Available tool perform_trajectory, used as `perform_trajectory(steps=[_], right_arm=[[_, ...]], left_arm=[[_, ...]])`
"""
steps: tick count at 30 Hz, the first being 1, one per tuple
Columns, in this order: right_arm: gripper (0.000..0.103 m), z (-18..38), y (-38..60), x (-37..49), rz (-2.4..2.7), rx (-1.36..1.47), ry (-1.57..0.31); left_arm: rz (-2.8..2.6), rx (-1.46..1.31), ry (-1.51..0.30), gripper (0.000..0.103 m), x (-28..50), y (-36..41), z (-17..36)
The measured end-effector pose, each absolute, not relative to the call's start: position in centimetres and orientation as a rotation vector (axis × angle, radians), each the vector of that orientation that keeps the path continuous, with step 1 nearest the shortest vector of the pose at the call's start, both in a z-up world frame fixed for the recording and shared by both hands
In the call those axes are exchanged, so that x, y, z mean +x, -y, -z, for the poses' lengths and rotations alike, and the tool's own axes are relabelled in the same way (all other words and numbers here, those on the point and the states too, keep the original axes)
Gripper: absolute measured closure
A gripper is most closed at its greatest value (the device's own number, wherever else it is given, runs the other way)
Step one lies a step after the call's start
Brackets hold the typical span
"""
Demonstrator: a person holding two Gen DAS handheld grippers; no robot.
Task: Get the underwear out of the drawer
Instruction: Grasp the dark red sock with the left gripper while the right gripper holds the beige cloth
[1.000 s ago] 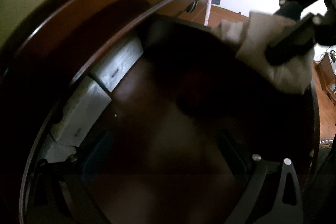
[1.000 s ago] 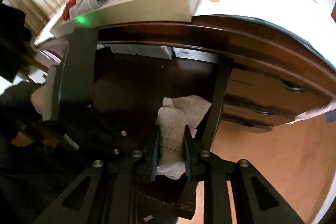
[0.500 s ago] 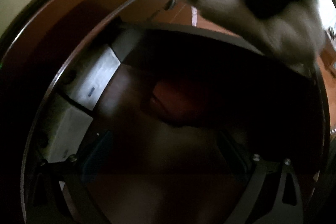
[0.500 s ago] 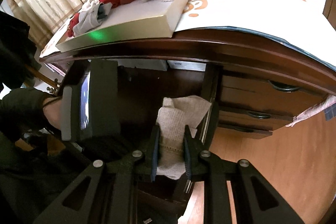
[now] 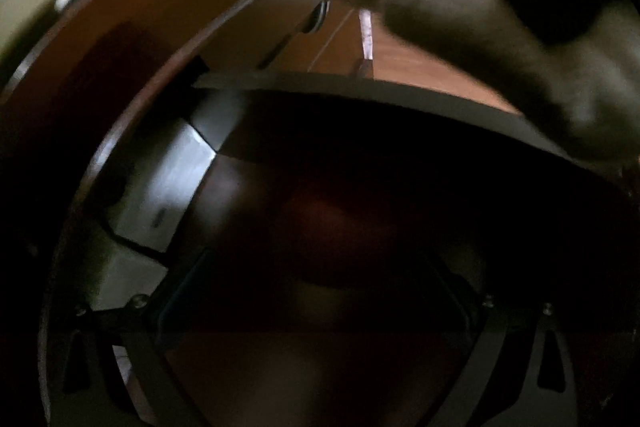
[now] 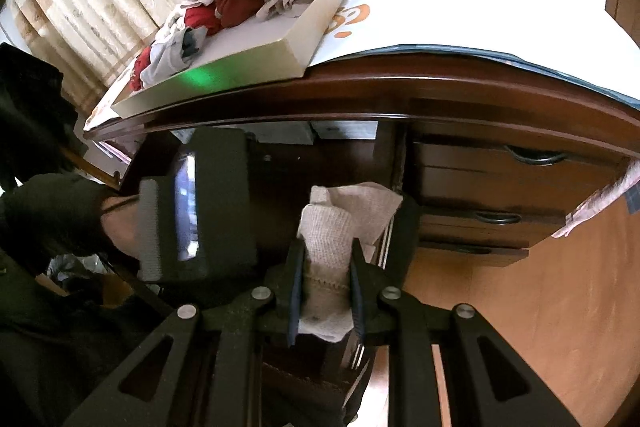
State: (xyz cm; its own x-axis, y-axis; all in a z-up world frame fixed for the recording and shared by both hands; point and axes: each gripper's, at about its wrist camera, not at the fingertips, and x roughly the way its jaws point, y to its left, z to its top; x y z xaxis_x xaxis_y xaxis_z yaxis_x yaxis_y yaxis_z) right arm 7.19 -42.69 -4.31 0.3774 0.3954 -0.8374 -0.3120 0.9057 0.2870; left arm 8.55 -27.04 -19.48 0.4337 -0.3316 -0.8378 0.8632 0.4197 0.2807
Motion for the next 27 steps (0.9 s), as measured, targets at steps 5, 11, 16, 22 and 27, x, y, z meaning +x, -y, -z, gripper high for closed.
perform_trajectory(steps=[5,11,16,22,27], right_arm=[[0.081,4.5,43.1,7.1,-0.448,0.100,-1.089],[0.081,4.5,43.1,7.1,-0.447,0.111,-1.079],[0.081,4.2,43.1,7.0,-0.441,0.119,-1.064],[0.081,3.5,43.0,6.8,-0.433,0.124,-1.037],[0.081,3.0,42.9,6.8,-0.435,0.137,-1.014]], left_arm=[[0.867,0.759,-0.808,0.005,9.2,27.3,19.7],[0.951,0.678,-0.888,0.039,9.5,27.4,19.6],[0.980,0.670,-0.927,0.069,9.2,26.8,19.3],[0.983,0.653,-0.935,0.071,8.0,24.2,17.9],[0.938,0.610,-0.905,0.071,8.2,21.9,16.3]])
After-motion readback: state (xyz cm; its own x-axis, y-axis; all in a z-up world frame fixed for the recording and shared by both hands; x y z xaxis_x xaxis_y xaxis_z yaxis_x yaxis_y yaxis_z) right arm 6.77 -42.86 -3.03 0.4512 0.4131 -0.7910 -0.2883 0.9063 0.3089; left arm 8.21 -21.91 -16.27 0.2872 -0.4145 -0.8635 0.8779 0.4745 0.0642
